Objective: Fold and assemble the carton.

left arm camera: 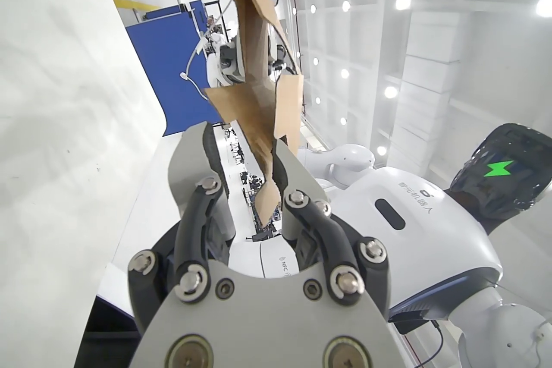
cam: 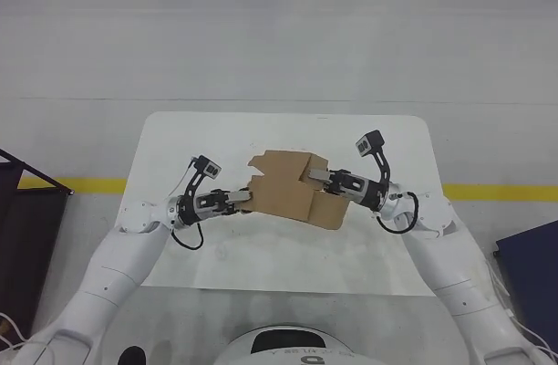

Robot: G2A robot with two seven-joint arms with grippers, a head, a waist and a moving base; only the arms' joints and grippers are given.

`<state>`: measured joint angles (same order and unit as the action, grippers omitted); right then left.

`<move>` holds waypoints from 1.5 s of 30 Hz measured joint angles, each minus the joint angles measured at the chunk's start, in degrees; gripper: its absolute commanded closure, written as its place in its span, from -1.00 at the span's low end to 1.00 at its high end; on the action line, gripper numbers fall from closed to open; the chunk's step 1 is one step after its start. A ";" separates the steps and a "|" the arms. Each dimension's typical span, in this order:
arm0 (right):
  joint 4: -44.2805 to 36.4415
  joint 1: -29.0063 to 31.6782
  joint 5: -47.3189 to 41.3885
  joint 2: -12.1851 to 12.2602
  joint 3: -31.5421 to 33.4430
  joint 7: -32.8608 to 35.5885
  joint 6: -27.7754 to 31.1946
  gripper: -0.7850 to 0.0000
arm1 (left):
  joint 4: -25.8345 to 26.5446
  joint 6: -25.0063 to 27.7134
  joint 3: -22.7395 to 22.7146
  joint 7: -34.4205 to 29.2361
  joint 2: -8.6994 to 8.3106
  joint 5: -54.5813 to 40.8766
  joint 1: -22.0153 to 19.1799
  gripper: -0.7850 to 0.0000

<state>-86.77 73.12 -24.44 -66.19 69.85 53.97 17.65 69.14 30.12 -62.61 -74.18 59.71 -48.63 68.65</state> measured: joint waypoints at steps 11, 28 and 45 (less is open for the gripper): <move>-0.63 0.09 0.06 0.04 -0.63 0.05 -0.07 1.00 | -2.07 -0.27 -0.99 -0.28 0.77 -1.40 -1.42 0.34; -0.54 -0.17 5.04 0.17 -2.27 -1.30 -1.10 1.00 | -1.91 -3.34 -0.20 -3.37 2.19 -2.47 -2.72 0.14; -1.21 -0.37 12.30 0.16 -3.58 -7.23 -1.92 1.00 | 0.21 -5.12 -0.71 -5.14 2.38 2.93 -0.74 0.18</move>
<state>-87.98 72.75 -12.14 -66.03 66.27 46.74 15.73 69.35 25.00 -63.32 -79.32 62.09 -45.70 67.92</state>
